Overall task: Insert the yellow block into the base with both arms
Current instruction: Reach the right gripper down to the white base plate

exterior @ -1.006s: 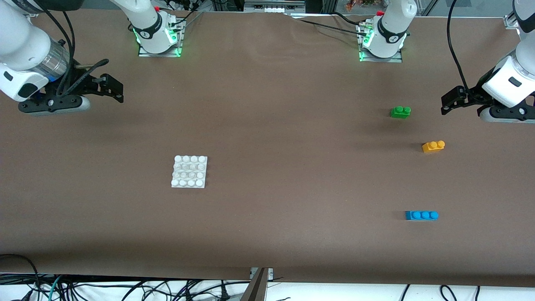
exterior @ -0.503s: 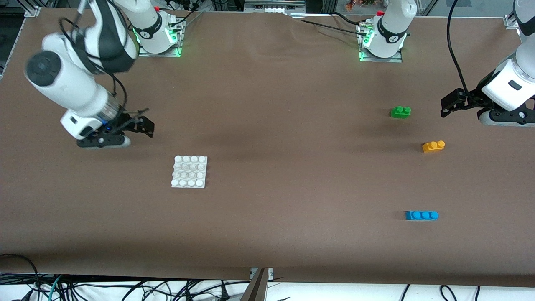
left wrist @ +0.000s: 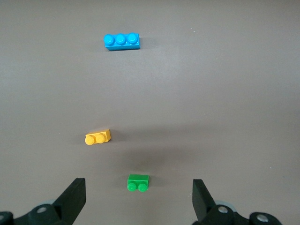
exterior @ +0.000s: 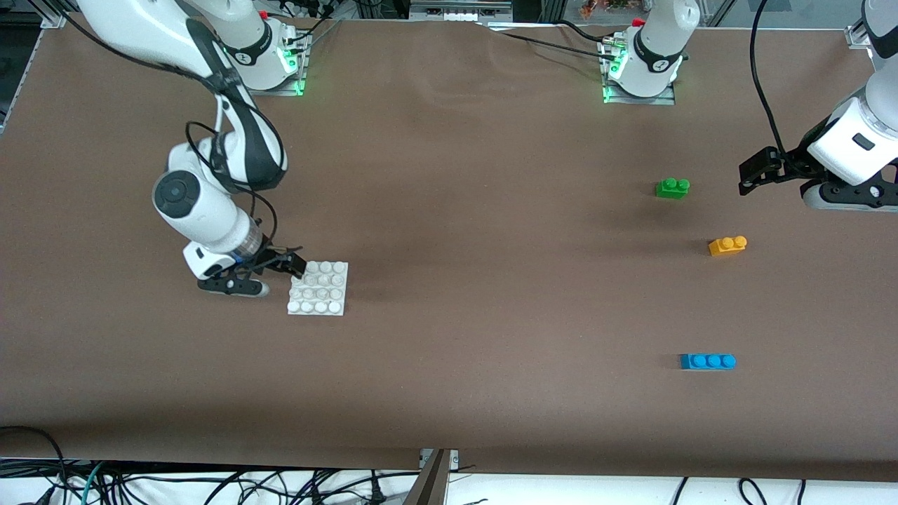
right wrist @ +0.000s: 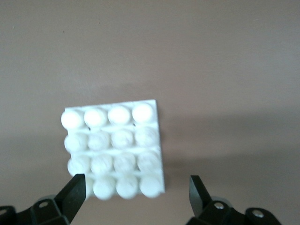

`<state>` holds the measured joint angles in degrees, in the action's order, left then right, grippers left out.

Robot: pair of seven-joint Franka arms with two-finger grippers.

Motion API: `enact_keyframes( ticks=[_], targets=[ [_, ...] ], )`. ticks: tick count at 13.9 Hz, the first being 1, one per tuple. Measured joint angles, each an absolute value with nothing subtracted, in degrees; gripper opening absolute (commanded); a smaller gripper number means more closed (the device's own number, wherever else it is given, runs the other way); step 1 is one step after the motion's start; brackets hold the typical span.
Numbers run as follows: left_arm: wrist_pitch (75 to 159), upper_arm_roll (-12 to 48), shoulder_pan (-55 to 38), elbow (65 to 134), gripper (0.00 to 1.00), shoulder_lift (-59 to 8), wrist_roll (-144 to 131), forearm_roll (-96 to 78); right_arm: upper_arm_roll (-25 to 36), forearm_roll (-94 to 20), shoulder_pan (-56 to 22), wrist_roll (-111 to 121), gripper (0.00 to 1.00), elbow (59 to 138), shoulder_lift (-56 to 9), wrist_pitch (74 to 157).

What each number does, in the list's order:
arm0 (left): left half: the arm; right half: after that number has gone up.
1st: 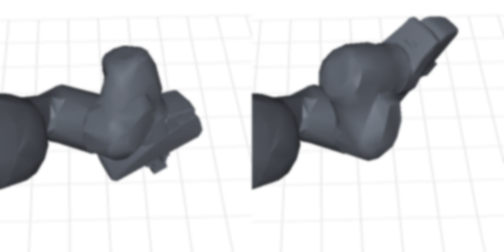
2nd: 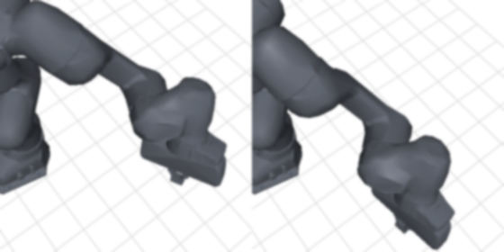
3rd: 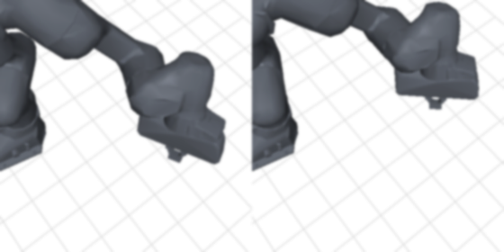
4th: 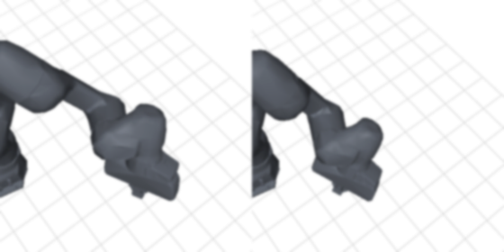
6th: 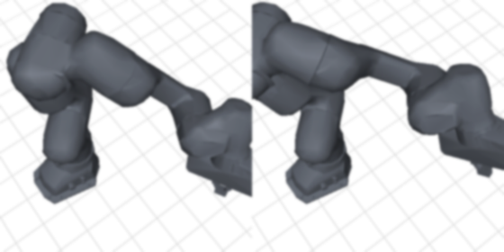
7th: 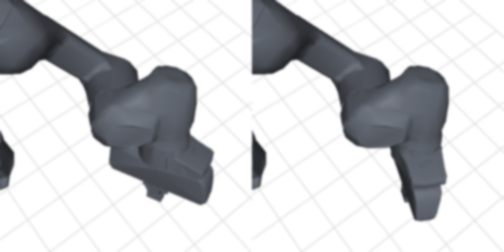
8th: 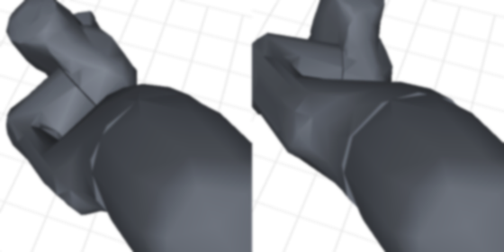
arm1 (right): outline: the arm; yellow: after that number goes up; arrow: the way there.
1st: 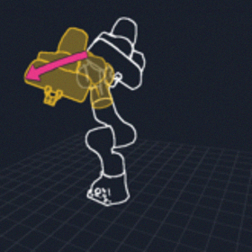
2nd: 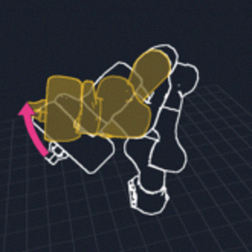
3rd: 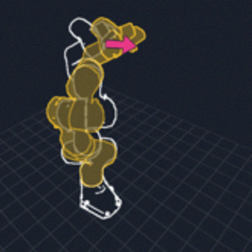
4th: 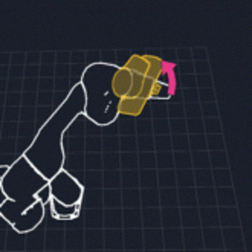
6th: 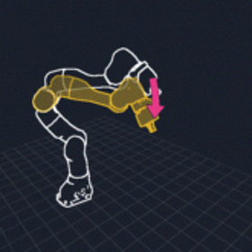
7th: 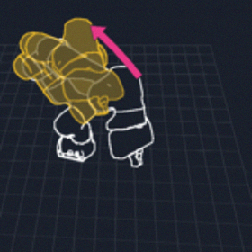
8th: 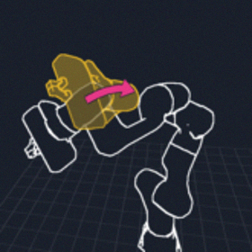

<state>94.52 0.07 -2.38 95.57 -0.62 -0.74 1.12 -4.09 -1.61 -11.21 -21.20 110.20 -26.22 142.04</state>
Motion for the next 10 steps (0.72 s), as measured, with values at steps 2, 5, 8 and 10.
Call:
enact_keyframes(
  ticks=[2,5,8,10],
  targets=[
    [94.5,0.1,-2.4,95.6,1.00,-0.6,-0.7,1.1,-5.0,-1.6,-11.2,-22.9,0.98,107.3,-29.0,142.2],
    [94.5,0.1,-2.4,95.5,1.00,-0.6,-0.7,1.1,-5.1,-1.6,-11.2,-23.6,0.96,106.0,-31.0,142.1],
    [94.5,0.1,-2.4,95.5,1.00,-0.7,-0.7,1.1,-5.1,-1.6,-11.0,-23.5,0.95,105.8,-31.9,142.1],
    [94.5,0.1,-2.4,95.5,1.00,-0.8,-0.7,1.1,-5.1,-1.6,-10.7,-23.5,0.95,105.8,-32.4,142.1]
  ],
)
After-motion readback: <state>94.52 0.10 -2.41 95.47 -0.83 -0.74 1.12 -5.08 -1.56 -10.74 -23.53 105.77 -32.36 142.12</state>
